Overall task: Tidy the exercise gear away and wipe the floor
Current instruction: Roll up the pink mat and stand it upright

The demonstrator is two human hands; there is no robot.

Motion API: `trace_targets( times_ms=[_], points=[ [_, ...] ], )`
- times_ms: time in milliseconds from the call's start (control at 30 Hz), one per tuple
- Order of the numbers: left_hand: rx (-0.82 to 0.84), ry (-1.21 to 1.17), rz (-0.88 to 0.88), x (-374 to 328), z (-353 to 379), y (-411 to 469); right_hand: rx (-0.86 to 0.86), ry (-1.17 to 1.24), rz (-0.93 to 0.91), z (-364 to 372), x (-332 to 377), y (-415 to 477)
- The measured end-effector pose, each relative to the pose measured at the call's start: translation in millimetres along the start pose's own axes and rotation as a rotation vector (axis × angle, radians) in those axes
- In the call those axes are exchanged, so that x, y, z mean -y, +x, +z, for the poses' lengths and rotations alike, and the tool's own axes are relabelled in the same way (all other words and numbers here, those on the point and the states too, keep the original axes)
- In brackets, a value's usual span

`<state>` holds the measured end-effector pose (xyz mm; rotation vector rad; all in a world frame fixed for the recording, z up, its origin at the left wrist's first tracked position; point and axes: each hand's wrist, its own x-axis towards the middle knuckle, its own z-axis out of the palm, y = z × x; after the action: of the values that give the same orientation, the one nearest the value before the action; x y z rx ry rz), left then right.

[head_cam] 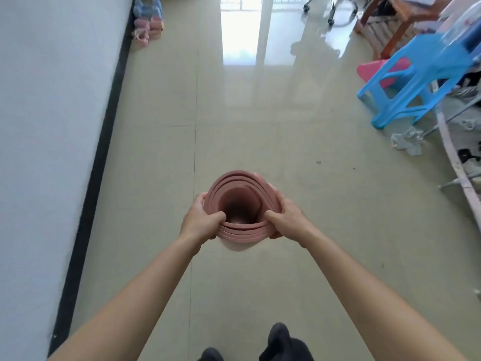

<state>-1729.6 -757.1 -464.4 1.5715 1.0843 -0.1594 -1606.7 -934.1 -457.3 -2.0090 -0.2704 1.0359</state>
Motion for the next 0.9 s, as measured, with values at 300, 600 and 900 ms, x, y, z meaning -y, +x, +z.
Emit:
trace_targets(
  times_ms=[300, 600, 900],
  points=[
    [0.012, 0.233, 0.226, -183, -32, -14, -0.095, -0.306, -0.199, -104, 131, -10],
    [-0.131, 0.128, 0.282, -356, 18, 100, -0.112, -0.337, -0.288, -256, 218, 142],
    [-0.255, 0.057, 0.385, -530, -16, 237, -0.102, -0.358, -0.439, -350, 376, 304]
  ],
)
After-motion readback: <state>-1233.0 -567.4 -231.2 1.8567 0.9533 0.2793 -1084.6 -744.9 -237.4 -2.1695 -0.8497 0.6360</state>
